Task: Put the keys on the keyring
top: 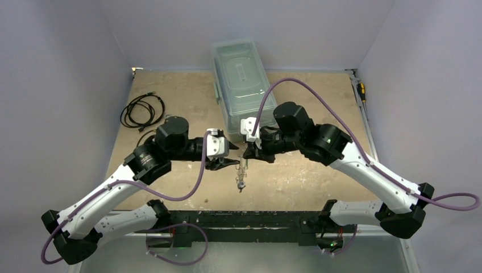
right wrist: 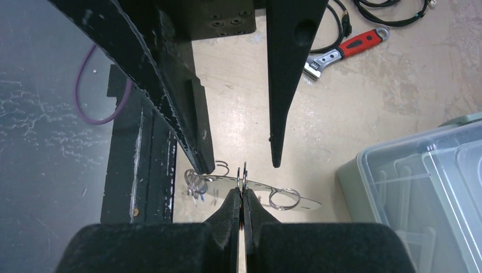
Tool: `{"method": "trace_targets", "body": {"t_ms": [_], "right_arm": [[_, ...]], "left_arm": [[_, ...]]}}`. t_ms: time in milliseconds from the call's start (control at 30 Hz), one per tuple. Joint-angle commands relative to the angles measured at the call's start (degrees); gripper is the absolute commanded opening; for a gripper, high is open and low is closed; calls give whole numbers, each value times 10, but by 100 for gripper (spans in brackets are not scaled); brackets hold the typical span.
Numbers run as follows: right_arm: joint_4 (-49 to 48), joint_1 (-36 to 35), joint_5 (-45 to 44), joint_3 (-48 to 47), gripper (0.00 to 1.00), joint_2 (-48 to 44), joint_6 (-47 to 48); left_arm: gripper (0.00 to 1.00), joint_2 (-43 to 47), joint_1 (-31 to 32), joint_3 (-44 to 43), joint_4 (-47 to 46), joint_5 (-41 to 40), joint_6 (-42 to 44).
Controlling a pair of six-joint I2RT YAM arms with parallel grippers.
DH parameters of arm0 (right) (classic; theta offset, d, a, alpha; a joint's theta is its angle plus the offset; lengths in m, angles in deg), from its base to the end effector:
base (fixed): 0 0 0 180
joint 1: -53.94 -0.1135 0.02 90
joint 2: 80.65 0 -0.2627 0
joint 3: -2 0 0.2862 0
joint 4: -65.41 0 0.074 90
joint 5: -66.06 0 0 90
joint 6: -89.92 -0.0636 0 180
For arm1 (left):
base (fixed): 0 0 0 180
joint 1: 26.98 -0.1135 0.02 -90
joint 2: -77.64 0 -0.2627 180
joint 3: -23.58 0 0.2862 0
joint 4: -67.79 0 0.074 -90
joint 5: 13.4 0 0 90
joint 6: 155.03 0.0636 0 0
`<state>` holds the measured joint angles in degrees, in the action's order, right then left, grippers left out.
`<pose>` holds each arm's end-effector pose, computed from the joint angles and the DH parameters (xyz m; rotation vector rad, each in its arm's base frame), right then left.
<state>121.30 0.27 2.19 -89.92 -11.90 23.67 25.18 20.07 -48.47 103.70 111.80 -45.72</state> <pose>0.1541 0.2568 0.4001 -1.5665 1.5163 0.7898 0.1438 -0.2083 0.3824 1.3785 1.3059 -0.9007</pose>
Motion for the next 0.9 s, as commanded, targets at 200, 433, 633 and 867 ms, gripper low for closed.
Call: {"method": "trace_targets", "body": {"t_ms": [200, 433, 633, 867], "right_arm": [[-2, -2, 11, -38, 0, -16, 2], [2, -3, 10, -42, 0, -12, 4], [7, -2, 11, -47, 0, -11, 8], [7, -2, 14, -47, 0, -15, 10]], "left_arm": [[36, 8, 2, 23, -65, 23, -7], [31, 0, 2, 28, -78, 32, -12], [25, -1, 2, 30, -90, 31, -21], [27, -11, 2, 30, -90, 36, -24]]}}
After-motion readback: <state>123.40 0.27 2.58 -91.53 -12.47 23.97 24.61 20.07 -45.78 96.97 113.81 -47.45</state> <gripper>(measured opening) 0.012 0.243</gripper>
